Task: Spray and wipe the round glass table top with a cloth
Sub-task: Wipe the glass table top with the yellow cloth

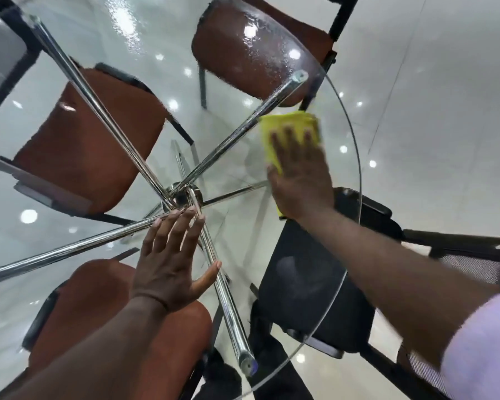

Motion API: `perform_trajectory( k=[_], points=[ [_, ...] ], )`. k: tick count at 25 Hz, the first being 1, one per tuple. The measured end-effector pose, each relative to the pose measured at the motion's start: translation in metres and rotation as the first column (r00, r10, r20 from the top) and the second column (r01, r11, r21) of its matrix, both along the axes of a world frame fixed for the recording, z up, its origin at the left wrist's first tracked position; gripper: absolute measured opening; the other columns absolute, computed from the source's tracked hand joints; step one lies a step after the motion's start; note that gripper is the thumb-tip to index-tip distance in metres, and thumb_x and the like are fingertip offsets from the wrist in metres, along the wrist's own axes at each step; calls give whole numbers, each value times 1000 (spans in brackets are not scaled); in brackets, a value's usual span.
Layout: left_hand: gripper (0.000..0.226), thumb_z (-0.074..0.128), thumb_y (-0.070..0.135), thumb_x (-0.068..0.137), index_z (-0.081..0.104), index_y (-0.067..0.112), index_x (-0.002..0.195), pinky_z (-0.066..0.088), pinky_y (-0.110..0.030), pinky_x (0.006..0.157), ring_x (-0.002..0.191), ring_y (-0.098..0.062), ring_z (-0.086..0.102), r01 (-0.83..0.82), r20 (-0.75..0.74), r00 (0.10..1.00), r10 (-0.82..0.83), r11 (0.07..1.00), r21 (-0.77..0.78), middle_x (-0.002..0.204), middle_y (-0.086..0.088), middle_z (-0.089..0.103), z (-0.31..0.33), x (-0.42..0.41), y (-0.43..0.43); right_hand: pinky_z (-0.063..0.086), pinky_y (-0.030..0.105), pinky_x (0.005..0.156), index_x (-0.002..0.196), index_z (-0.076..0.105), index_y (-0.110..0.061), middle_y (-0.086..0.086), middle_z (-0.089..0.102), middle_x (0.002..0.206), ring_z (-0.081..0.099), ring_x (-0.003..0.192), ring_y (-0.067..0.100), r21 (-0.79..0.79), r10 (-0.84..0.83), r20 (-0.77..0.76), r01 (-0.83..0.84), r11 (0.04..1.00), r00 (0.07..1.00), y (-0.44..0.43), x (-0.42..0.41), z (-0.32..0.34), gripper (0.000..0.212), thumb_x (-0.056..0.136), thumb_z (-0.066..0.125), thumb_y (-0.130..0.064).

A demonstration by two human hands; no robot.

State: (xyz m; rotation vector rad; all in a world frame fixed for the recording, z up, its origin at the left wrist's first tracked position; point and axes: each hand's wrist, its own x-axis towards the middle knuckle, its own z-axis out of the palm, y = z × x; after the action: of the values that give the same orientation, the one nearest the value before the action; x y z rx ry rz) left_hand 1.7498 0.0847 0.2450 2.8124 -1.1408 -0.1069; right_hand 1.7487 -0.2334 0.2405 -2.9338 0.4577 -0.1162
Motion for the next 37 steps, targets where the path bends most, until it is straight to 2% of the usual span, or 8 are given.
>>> perform_trajectory(
  k=[2,3,5,8,13,18,32,37],
  points=[
    [93,55,70,88,39,14,160,27,-58,124,154,-35,35,1,15,1000,-1,1000,5,168,-9,35,-3,-1,0,24,51,133,171,26,-36,-2,24,180,17,167,31,-86,583,-104,-591,802,806,-47,3,2,61,113,38,-49],
    [92,54,71,88,40,14,159,26,-57,125,154,-35,34,1,14,1000,-1,1000,0,167,-9,36,-3,-2,1,24,51,133,171,25,-37,-3,23,180,15,168,30,-114,628,-138,-642,758,766,-73,12,2,60,113,38,-49],
    [92,51,71,88,40,14,159,24,-56,126,153,-36,34,3,6,1000,-3,1000,-4,167,-9,36,-2,-1,0,31,56,129,171,27,-35,1,27,179,19,167,36,-75,214,-70,-219,973,974,-90,19,6,60,112,33,-45],
    [93,48,73,87,39,15,160,23,-55,126,153,-36,33,3,-21,1000,-3,1000,12,168,-8,33,1,-1,1,32,57,126,172,21,-34,2,18,181,15,166,39,58,-544,-40,545,836,838,-18,-37,17,67,107,33,-44],
    [95,45,75,86,36,17,161,22,-57,126,155,-36,29,-5,-60,998,6,1000,19,170,-7,28,-1,-3,3,32,64,124,172,13,-41,-6,6,183,8,168,40,-8,-138,-101,138,990,985,7,-94,10,66,109,30,-52],
    [94,44,75,87,31,18,161,22,-55,126,155,-35,26,-12,-69,998,12,1000,-3,169,-8,28,-1,-2,5,37,60,122,173,13,-36,0,9,183,17,164,45,49,-629,-121,637,769,768,45,-104,21,68,109,30,-51],
    [92,37,77,91,29,18,161,18,-54,128,158,-32,20,-13,-98,995,10,1000,-25,172,-8,23,11,-6,4,58,53,84,173,13,-27,14,20,177,66,114,50,165,-803,-179,822,545,568,163,-193,26,77,108,46,-53],
    [90,42,75,91,30,18,160,20,-55,127,157,-32,22,-28,-56,998,26,999,-33,171,-6,26,-1,-3,3,47,54,103,173,10,-34,7,25,176,60,130,47,153,-827,-135,836,527,546,40,-121,14,70,111,38,-50]
  ],
)
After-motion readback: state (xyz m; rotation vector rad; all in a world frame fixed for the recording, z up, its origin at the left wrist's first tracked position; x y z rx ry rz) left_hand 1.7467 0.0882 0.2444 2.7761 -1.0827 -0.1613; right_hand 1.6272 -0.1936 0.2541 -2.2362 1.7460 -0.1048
